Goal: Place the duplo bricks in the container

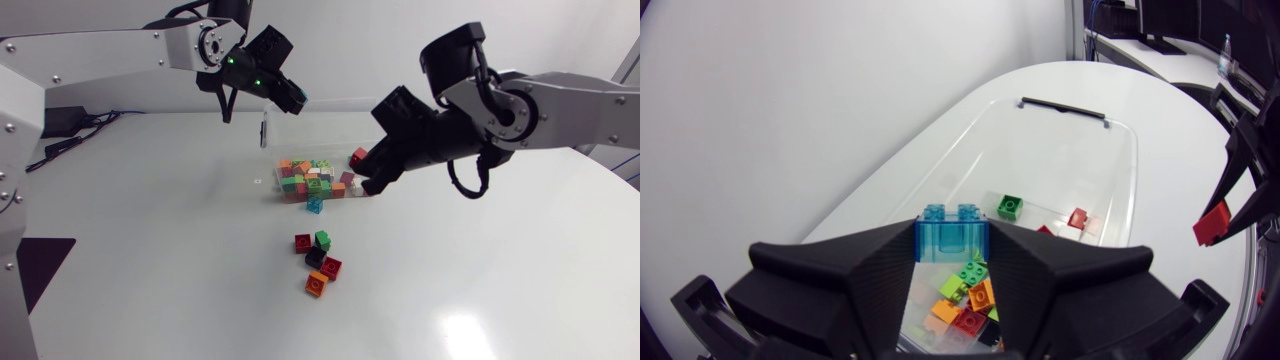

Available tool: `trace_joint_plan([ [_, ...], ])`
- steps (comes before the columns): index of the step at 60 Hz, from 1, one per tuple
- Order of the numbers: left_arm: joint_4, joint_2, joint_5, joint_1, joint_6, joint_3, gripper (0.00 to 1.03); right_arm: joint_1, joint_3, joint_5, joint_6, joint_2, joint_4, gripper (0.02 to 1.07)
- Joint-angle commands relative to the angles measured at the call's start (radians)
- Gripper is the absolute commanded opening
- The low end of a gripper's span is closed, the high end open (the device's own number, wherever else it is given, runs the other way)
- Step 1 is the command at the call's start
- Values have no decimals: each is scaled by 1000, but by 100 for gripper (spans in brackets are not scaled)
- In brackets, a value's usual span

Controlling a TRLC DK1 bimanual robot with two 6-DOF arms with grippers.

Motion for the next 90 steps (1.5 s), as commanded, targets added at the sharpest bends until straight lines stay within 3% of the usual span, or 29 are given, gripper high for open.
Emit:
trace_joint_plan([
  [1,22,34,-22,0,-55,49,88,-10,46,-3,36,-14,-17,28],
  [4,38,29,-27,0,-72,46,99,-12,68,-3,50,-11,-10,28],
  [20,43,-149,-56,0,-95,-69,99,-32,161,-3,122,57,88,28],
  [41,32,-486,-57,-18,14,-471,99,-39,300,1,185,212,194,28],
  [56,35,-537,-59,-60,9,-675,99,-27,418,79,200,414,280,30],
  [57,37,-534,-59,-66,-6,-690,99,-24,422,90,200,425,288,33],
  [59,37,-531,-57,-69,-35,-707,99,-19,430,112,198,440,303,49],
  [62,45,-521,-56,-83,-57,-742,99,-10,439,147,192,456,308,82],
  [66,60,-508,-54,-93,-63,-774,99,-4,431,164,191,453,315,102],
  [78,69,-446,-48,-149,-106,-817,99,-6,250,196,197,296,401,102],
  [90,95,-330,-45,-176,-175,-817,99,-30,-35,199,204,40,480,102],
])
